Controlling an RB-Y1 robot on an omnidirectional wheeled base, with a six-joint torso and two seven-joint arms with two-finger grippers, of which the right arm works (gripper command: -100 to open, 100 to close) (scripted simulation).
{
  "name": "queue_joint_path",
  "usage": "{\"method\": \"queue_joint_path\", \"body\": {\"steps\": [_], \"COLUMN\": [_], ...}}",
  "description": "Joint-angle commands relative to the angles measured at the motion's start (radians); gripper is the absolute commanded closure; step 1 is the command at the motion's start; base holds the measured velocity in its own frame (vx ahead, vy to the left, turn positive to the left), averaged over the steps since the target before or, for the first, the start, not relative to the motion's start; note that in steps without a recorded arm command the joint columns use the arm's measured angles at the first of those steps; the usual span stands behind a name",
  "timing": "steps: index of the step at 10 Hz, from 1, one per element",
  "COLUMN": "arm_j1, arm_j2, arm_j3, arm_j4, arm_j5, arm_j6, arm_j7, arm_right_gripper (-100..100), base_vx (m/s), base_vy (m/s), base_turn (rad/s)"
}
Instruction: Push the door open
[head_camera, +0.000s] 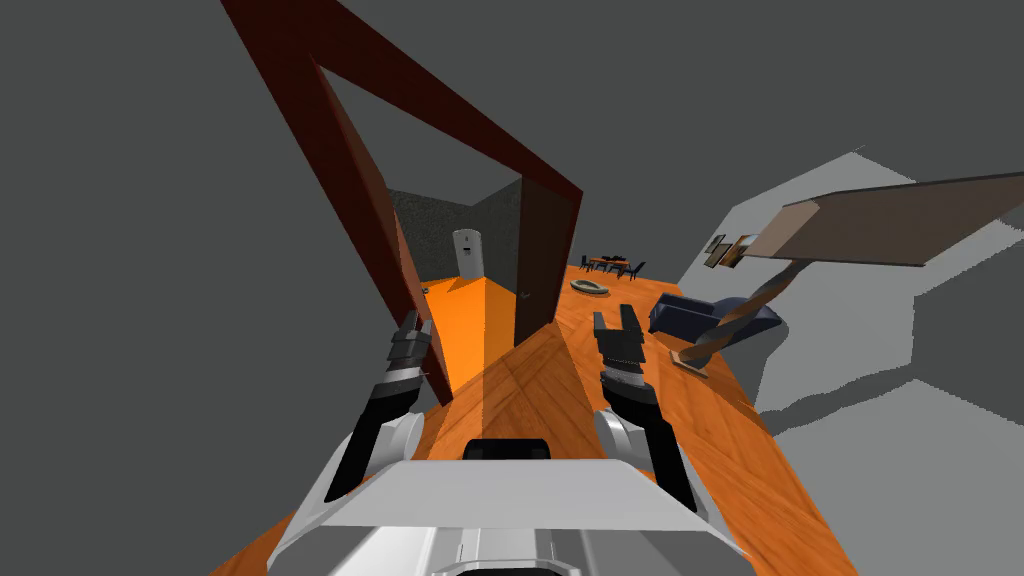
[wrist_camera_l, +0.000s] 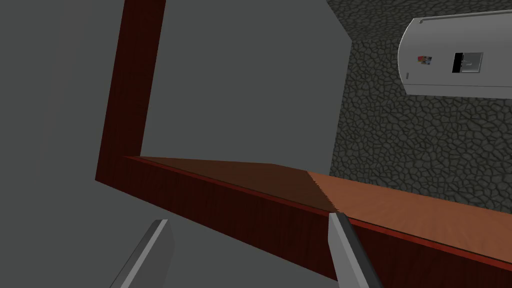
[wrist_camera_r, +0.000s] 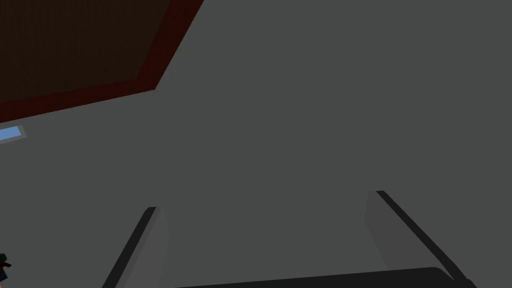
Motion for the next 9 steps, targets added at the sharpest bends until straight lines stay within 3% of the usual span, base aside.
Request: {"method": "queue_joint_path", "body": {"steps": [1, 9], "arm_j1": [-0.014, -0.079], "arm_j2": [-0.007, -0.030], "arm_j3": [0.003, 0.015], "arm_j4": [0.035, 0.196], "arm_j5": [0.000, 0.001], "arm_j6": [-0.006, -0.037], "arm_j7": [-0.002, -0.014], "arm_right_gripper": [-100, -100], "base_vx": [0.045, 0.089], "base_vy": [-0.026, -0.049], "base_turn": [0.079, 0.063]}}
